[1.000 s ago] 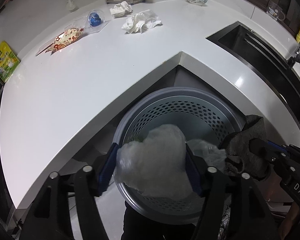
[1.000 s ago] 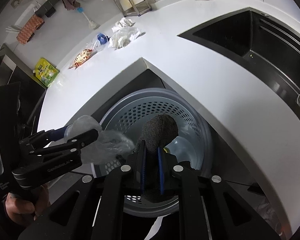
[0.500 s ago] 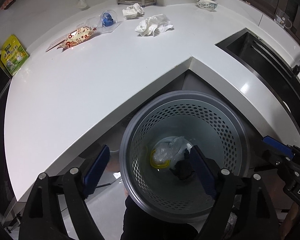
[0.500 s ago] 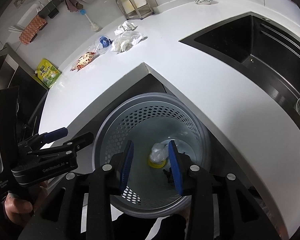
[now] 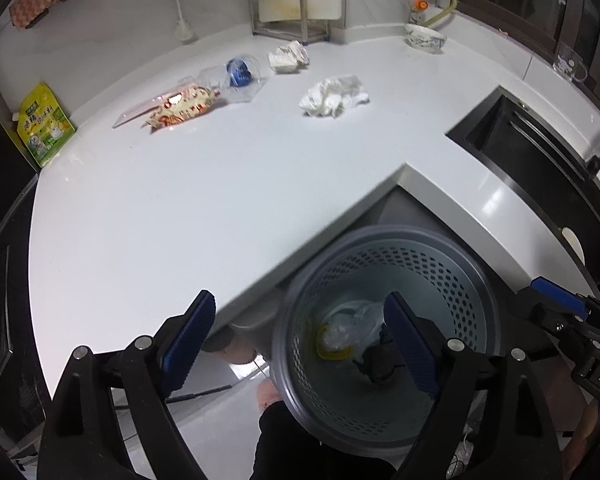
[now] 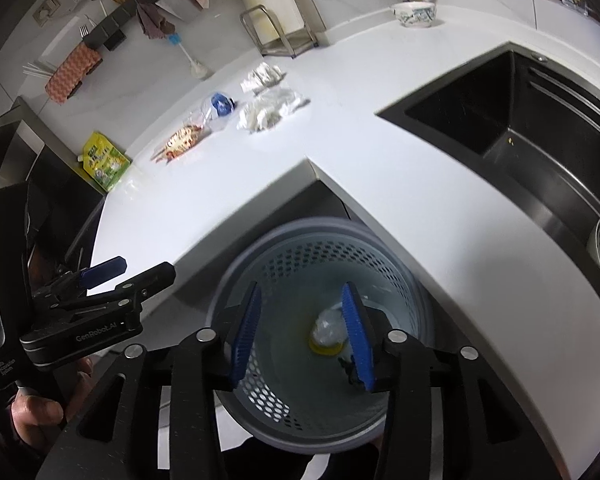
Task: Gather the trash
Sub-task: 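Withdraw both tools from the wastebasket back toward the countertop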
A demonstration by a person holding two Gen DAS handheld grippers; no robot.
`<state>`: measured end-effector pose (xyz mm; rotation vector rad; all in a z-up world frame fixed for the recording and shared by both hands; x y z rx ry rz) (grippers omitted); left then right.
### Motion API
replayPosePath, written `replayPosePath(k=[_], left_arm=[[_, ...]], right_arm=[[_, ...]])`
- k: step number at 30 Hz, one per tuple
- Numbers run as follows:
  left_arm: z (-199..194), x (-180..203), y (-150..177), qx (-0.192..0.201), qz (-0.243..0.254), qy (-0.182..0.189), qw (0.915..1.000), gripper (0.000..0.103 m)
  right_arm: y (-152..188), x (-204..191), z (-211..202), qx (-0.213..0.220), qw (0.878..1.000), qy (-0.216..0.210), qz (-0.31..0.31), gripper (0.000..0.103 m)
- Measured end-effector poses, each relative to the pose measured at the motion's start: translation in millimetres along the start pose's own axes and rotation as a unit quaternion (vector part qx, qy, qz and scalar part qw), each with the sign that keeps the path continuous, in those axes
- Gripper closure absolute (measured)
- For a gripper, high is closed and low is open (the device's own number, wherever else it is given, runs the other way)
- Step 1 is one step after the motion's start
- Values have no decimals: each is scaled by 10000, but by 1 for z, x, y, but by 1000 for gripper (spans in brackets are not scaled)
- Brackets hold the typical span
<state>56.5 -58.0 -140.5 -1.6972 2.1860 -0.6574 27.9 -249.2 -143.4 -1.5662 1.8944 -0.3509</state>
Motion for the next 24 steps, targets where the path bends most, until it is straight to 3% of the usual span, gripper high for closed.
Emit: replayPosePath(k=[8, 24], left_arm=[[-7, -32, -35, 293, -102, -38, 9995, 15], [25, -116, -116, 547, -166, 46, 9984, 13]], right_arm=[[-31, -19, 8, 149, 9999, 62, -5, 52], [-105, -69, 60, 283, 9988, 399, 101, 48]])
Point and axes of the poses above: each gripper's, at about its wrist camera, not at the fingertips, and z roughly the way its jaws point, x to its right, y to its underside, the point moved 1 cm from there along z, roughly the way its jaws point, and after that the axes turned 10 degrees about -z, right-handed, at the moved point
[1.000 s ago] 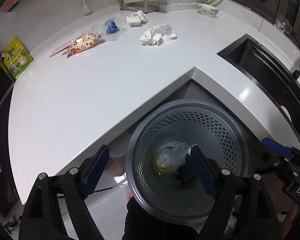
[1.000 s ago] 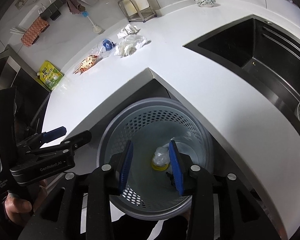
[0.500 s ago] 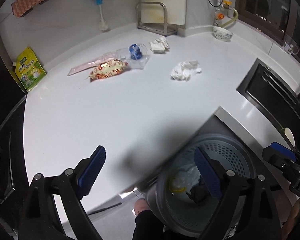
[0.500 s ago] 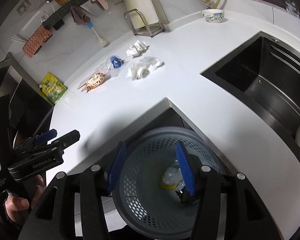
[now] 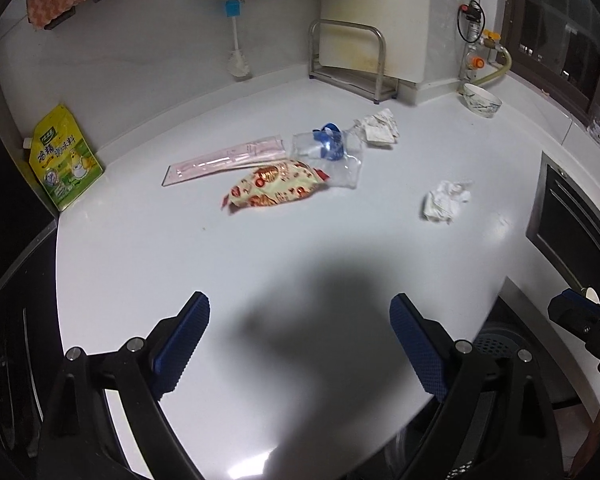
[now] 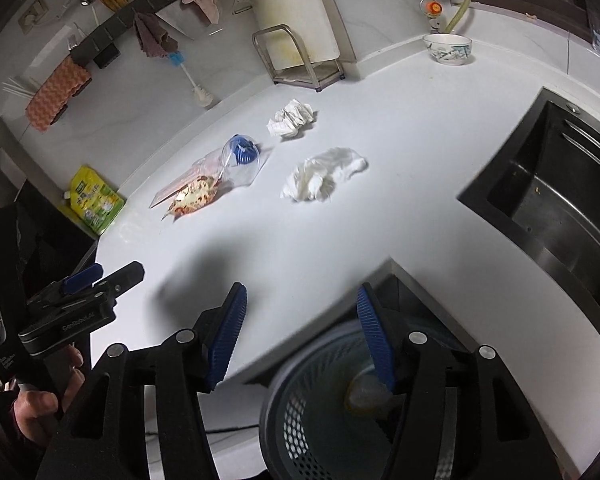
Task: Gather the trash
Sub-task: 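Withdraw both tools from the wastebasket back toward the countertop, then grasp the crumpled clear plastic film with the right tool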
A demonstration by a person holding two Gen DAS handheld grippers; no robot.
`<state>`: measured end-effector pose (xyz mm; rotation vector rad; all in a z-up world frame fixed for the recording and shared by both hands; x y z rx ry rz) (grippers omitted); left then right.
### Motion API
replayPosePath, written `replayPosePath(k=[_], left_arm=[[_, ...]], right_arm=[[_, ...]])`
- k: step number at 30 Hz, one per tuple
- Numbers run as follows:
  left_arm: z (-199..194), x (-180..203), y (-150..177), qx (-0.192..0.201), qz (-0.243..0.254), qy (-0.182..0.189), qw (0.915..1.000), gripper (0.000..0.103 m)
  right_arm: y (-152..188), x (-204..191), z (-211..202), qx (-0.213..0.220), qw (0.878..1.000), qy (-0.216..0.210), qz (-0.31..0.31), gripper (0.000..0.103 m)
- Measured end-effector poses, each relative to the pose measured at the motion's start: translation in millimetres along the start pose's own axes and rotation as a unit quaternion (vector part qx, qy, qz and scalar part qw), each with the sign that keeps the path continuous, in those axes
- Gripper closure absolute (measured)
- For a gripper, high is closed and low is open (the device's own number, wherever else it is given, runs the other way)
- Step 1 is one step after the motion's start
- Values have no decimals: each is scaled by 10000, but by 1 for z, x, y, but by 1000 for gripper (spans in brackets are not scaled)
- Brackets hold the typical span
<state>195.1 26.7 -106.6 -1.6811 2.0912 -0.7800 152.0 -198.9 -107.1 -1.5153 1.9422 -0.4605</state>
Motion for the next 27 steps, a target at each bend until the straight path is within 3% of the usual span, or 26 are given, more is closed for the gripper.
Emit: replayPosePath(k=[10, 27], left_arm=[[39, -27, -49, 129, 377, 280, 9988, 10], [102, -37, -97, 65, 1020, 858, 9910, 10]], right_arm=[[-41, -10, 39, 86, 9984, 400, 381, 46], [-86, -5, 120, -80, 9897, 1096, 919, 45]])
Point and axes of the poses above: each gripper's, at about its wrist camera, not at the fingertips, and z roughly the way its jaws point, x to its right, y to its underside, the point moved 1 cm from there along z, roughly the way its jaws point, and after that the axes turned 10 degrees about -z, right-handed, at the moved point
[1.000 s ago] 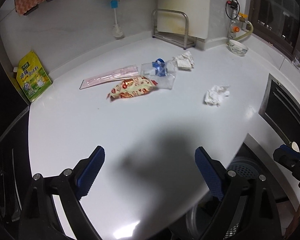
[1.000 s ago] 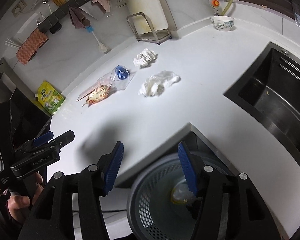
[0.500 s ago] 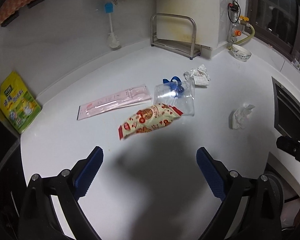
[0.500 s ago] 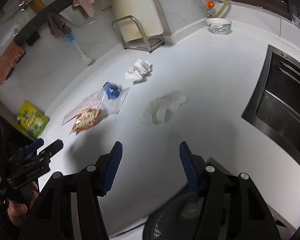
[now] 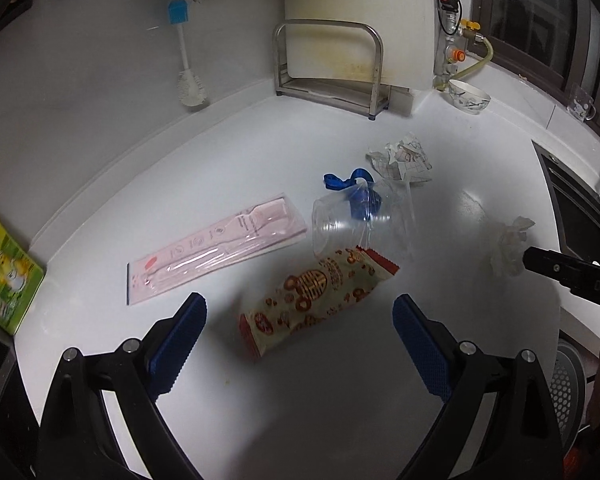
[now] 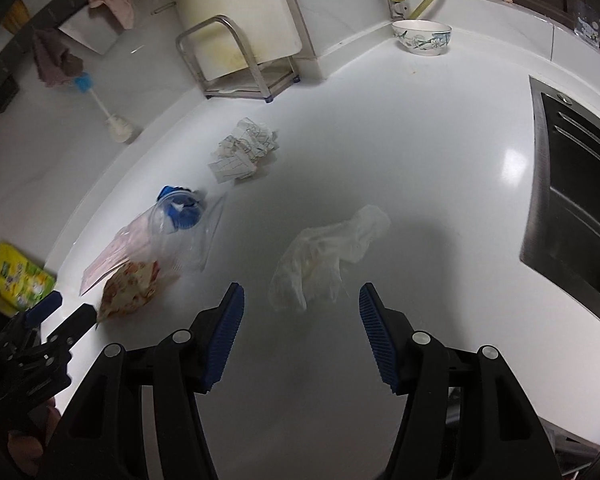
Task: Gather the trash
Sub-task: 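Grasp the crumpled clear plastic film with the right tool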
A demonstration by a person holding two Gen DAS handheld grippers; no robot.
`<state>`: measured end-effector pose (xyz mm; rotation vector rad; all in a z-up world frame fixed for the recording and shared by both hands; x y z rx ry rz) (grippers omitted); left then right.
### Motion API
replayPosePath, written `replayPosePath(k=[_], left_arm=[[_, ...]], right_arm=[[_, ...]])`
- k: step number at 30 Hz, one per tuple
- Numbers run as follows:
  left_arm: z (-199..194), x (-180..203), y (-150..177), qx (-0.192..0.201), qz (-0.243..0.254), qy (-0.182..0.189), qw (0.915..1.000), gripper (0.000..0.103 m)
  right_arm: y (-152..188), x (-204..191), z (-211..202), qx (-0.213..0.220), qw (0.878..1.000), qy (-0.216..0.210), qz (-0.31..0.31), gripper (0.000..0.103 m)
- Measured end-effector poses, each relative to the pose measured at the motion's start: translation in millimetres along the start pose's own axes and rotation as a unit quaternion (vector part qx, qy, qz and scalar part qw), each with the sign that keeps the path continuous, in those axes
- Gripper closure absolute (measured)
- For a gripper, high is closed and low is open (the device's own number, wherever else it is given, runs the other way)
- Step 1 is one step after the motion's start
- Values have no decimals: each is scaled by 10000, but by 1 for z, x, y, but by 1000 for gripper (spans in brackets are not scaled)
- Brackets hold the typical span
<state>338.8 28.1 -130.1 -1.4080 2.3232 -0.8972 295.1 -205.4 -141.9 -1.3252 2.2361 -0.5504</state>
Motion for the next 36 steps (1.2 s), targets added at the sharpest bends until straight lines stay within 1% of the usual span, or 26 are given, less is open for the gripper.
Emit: replayPosePath(k=[8, 13, 14, 16, 17, 19, 21, 24, 33, 35, 36], left_arm=[[20, -1, -10, -83, 282, 276, 9992, 10], [30, -1, -12, -128, 395, 398, 9983, 10], [31, -2, -12, -140, 403, 427, 9982, 10], [34, -2, -13, -160, 419, 478, 9979, 10], [36, -3, -13, -174, 443, 506, 9976, 10], [38, -3, -12, -186, 489, 543, 9972, 10], [40, -3, -11, -227, 537, 612, 9964, 10], [42, -4, -9, -268, 608, 709, 9953, 10], [56, -3, -2, -307, 880, 641, 9936, 11], [58, -3, -2, -294, 928, 628, 9933, 12], [59, -2, -2, -296, 957, 631, 9930, 17]], right_arm=[[-9, -5, 28, -147, 9990, 409, 73, 45], [-7, -5, 35, -136, 9983, 565, 54, 46], [-7, -5, 35, -123, 9983, 575, 53, 47], [-7, -6, 35, -109, 9983, 573, 21, 64], [-7, -7, 36, -115, 9983, 567, 1, 68], [-7, -8, 35, -97, 9985, 529, -46, 81], [-8, -9, 33, -55, 9986, 512, -91, 86], [-7, -9, 28, 33, 9990, 439, -86, 87], [-7, -12, 17, 145, 9996, 242, -65, 87], [-7, -13, 16, 156, 9996, 235, -60, 87], [-7, -13, 15, 156, 9996, 231, -55, 87]])
Point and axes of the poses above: each gripper's, at about its wrist camera, not at the fingertips, and z roughly the way its jaws point, x to its right, y to its underside, the point moved 1 cm from there along z, roughly the way its jaws point, and after that the axes turned 10 degrees about -z, right-handed, at the moved point
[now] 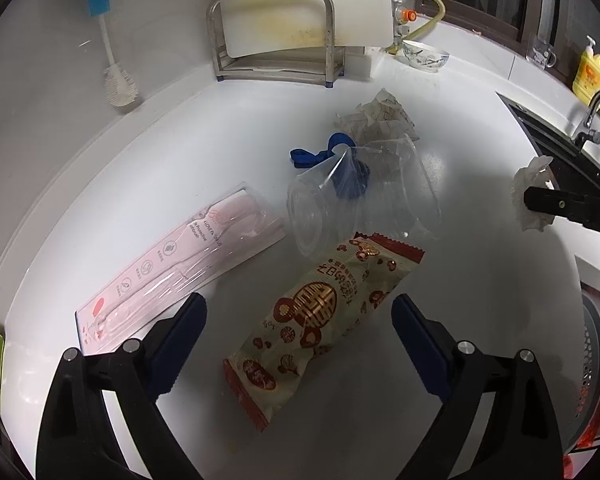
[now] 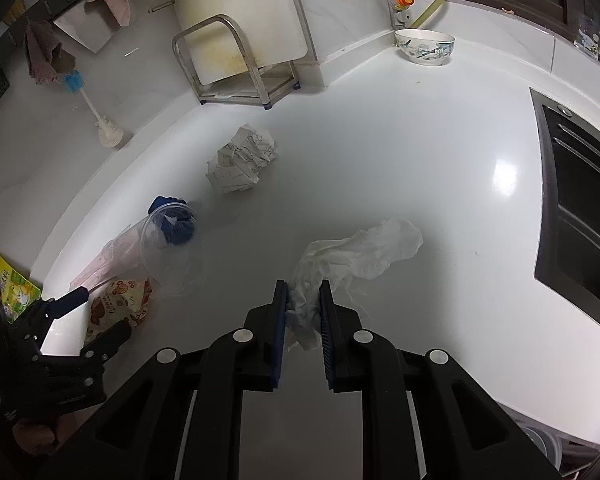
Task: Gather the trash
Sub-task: 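Grasp the crumpled clear plastic film with the right tool, then grasp the red-and-white snack wrapper with the left tool while the right tool holds the film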
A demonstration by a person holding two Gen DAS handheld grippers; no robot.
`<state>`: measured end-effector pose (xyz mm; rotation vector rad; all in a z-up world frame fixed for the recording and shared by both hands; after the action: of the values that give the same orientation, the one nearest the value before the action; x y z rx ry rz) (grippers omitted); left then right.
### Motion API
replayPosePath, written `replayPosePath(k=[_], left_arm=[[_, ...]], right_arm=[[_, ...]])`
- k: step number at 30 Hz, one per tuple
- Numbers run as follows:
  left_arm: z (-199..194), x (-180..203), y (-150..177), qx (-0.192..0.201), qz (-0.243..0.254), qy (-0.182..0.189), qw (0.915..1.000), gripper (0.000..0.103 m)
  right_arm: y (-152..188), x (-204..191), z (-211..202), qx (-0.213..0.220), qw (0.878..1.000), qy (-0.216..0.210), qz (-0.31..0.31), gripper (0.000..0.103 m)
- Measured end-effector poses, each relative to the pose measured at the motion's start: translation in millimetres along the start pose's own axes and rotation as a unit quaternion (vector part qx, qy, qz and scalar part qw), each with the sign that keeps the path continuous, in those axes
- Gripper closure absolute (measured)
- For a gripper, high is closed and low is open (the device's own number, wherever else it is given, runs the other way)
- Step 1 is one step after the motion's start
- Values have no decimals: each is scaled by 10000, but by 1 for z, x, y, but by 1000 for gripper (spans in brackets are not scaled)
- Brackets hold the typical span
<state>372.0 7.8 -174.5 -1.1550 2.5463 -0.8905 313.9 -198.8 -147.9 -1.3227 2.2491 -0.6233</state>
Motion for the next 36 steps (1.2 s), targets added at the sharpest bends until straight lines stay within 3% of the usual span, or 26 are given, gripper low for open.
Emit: replayPosePath(k=[4, 8, 13, 36], left_arm=[[4, 3, 0, -124, 47, 60, 9999, 44], [0, 7, 3, -155, -53, 90, 9998, 56], [-9, 9, 7, -234, -352, 18, 9991, 81], [-77, 34, 35, 1, -1267, -356, 9913, 91]], right_arm=[[2, 0, -2, 7, 10000, -15, 23, 87], [3, 1, -5, 20, 10000, -58, 39, 88], [6, 1, -9, 31, 9999, -127, 46, 88], [33, 6, -64, 18, 9971, -636, -409, 87]])
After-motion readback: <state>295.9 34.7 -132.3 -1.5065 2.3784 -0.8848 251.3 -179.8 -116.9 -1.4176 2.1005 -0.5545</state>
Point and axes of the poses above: each gripper's, at about its wrist camera, not at the fingertips, and z roughly the way its jaws point, x to its right, y to its underside, the point moved 1 cm from there along z, roughly the way its jaws point, and after that the axes turned 10 degrees about -z, right-handed, at the moved point
